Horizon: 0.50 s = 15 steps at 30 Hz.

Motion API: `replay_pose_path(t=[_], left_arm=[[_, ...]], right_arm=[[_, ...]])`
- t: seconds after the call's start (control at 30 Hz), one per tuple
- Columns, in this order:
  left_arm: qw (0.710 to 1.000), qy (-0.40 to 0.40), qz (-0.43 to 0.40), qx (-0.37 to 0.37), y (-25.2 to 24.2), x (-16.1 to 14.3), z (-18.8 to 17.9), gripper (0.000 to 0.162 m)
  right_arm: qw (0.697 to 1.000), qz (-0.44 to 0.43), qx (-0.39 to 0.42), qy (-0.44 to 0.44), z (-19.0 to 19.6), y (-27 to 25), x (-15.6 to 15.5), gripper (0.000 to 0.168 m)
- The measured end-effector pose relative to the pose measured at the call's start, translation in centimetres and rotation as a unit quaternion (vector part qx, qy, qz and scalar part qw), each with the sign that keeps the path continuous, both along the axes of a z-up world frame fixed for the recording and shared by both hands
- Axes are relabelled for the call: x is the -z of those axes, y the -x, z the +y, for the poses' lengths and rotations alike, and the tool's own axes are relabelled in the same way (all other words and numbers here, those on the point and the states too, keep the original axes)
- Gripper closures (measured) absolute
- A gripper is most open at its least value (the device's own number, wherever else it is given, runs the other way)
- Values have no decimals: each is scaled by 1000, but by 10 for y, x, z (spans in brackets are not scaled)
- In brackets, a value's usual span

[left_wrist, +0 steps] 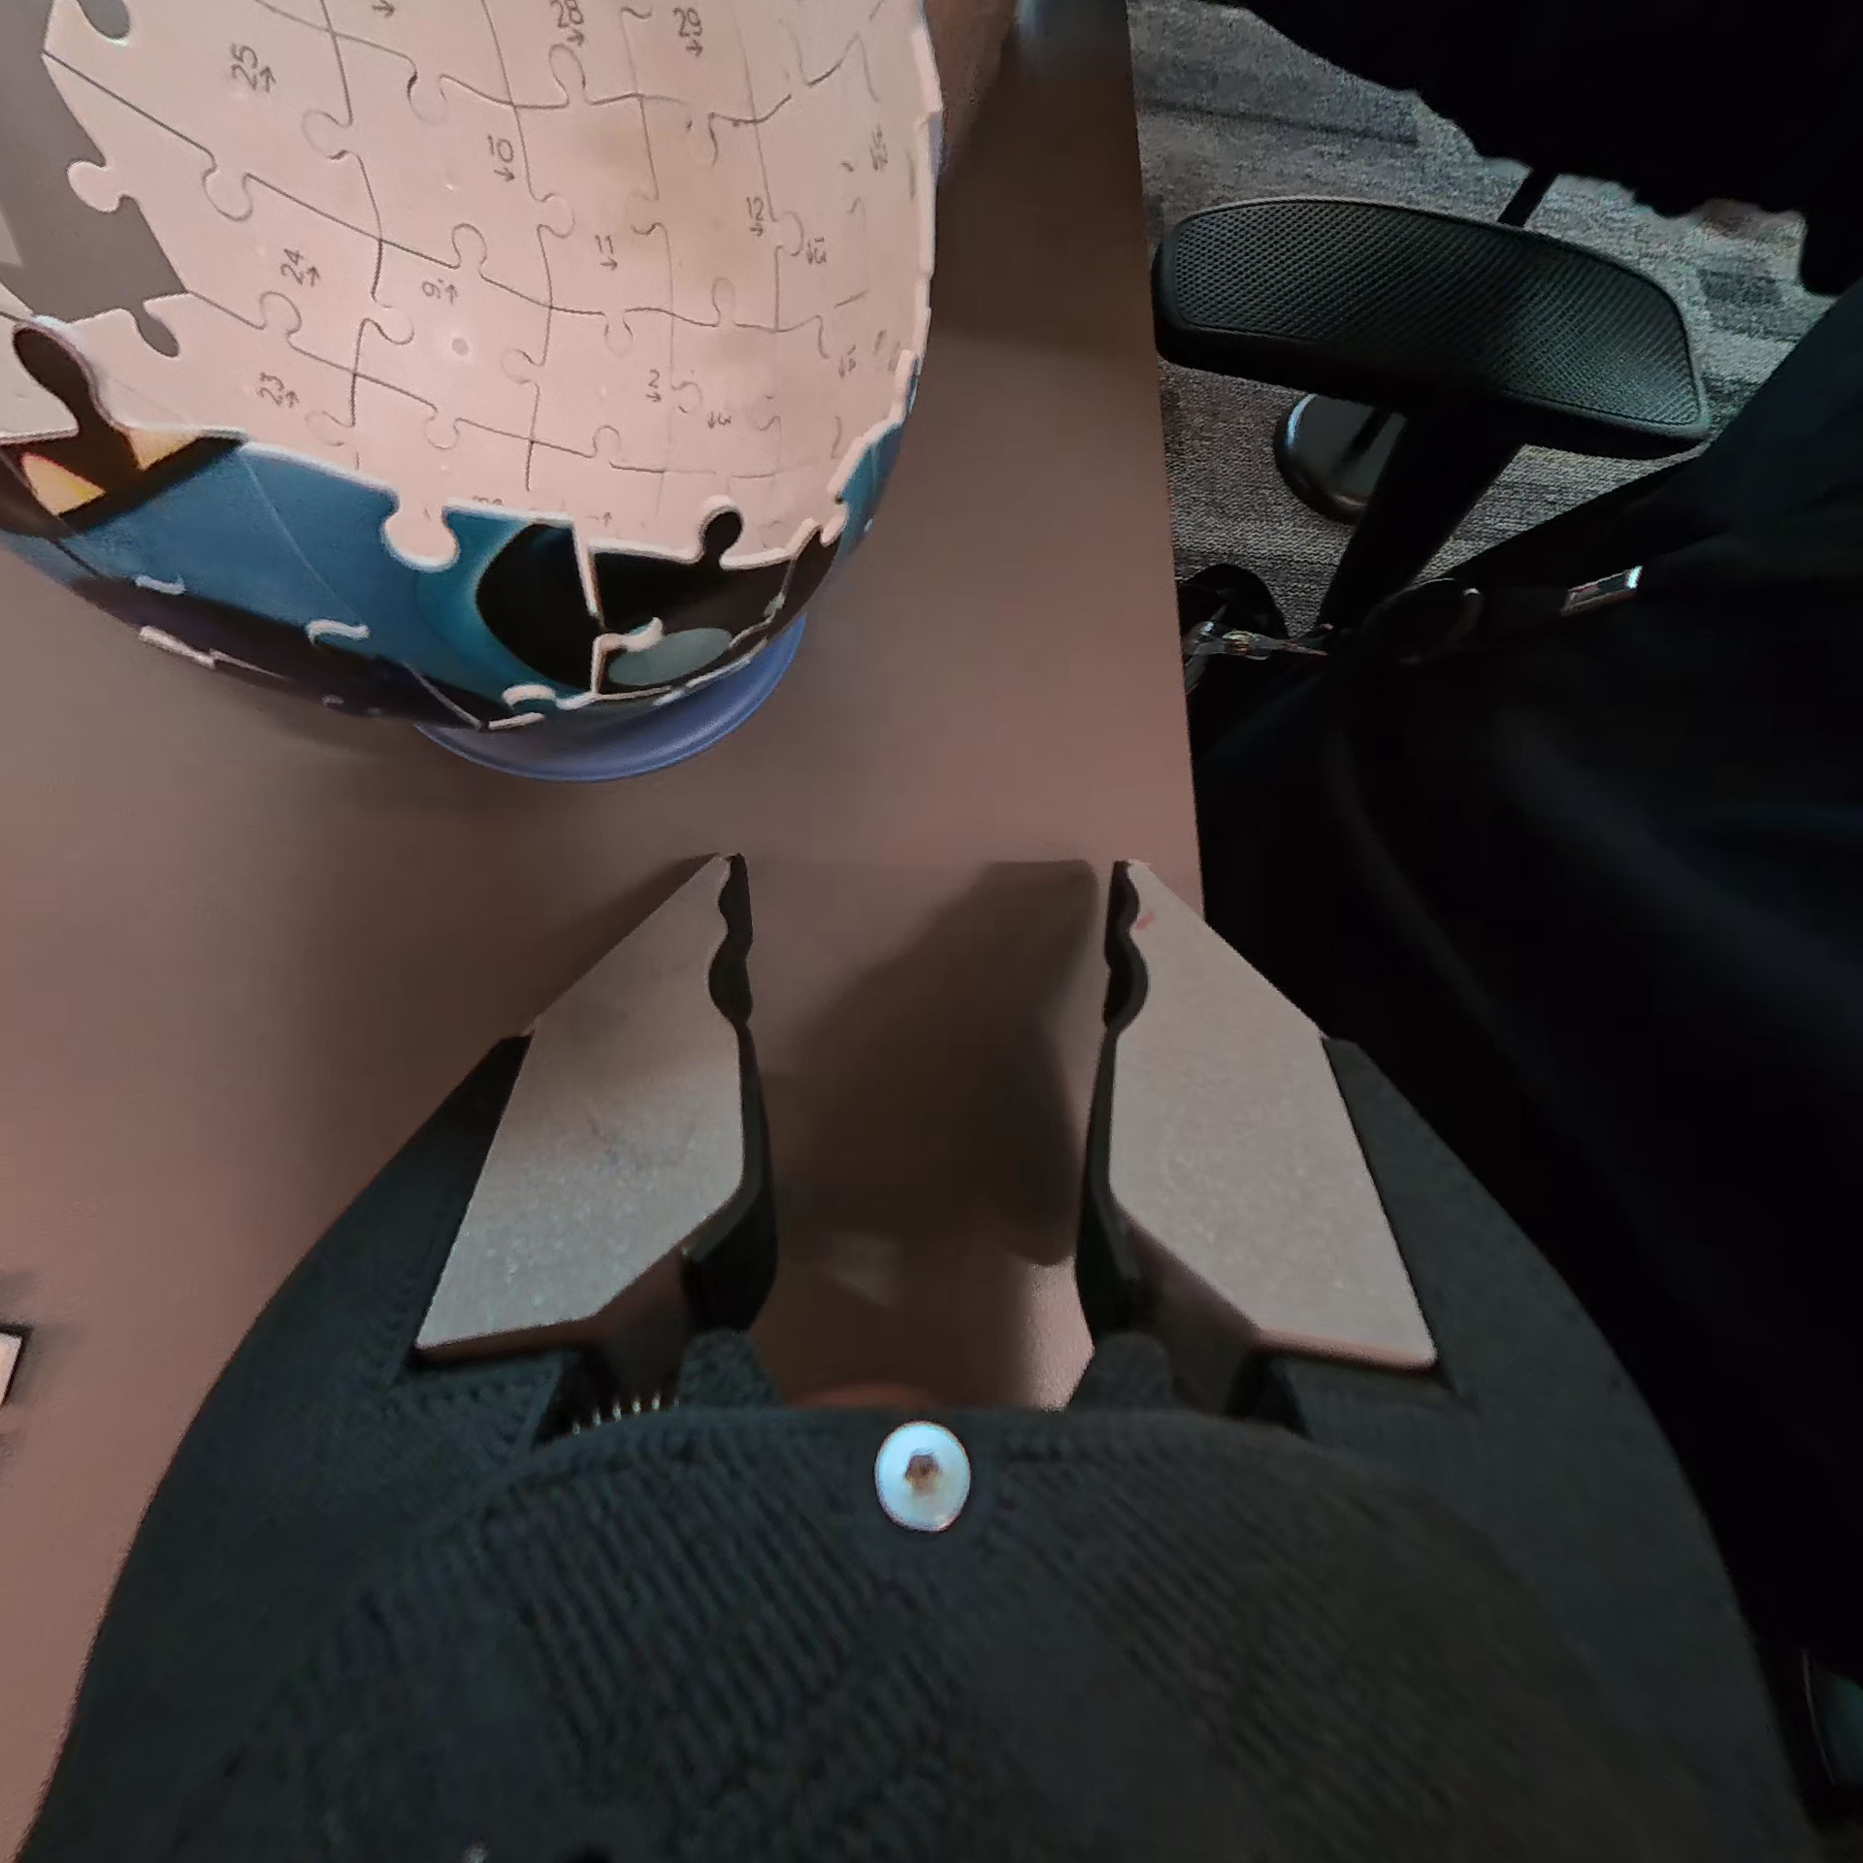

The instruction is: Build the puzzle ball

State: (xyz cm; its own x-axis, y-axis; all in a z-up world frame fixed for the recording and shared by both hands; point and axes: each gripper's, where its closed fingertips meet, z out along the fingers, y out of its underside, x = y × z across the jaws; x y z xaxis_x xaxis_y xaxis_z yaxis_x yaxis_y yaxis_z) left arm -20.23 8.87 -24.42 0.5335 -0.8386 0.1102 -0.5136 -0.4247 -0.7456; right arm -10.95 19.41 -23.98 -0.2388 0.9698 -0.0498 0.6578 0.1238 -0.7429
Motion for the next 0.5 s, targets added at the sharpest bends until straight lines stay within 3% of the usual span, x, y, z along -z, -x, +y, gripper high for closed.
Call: replay_pose_path(t=[0.1,0.27,0.33,0.5], left_arm=[[1000,1,-1,0,0,0,-1,92],[1000,6,-6,-2,0,-1,-2,93],[1000,8,-9,-2,0,-1,-1,93],[1000,12,-16,1,-1,-2,-3,93]], right_arm=[[996,-4,-70,-49,-4,1,8,113],[989,-1,-144,-36,-10,3,9,120],[988,2,-151,-35,-8,6,9,133],[990,6,-131,-42,-7,6,9,133]])
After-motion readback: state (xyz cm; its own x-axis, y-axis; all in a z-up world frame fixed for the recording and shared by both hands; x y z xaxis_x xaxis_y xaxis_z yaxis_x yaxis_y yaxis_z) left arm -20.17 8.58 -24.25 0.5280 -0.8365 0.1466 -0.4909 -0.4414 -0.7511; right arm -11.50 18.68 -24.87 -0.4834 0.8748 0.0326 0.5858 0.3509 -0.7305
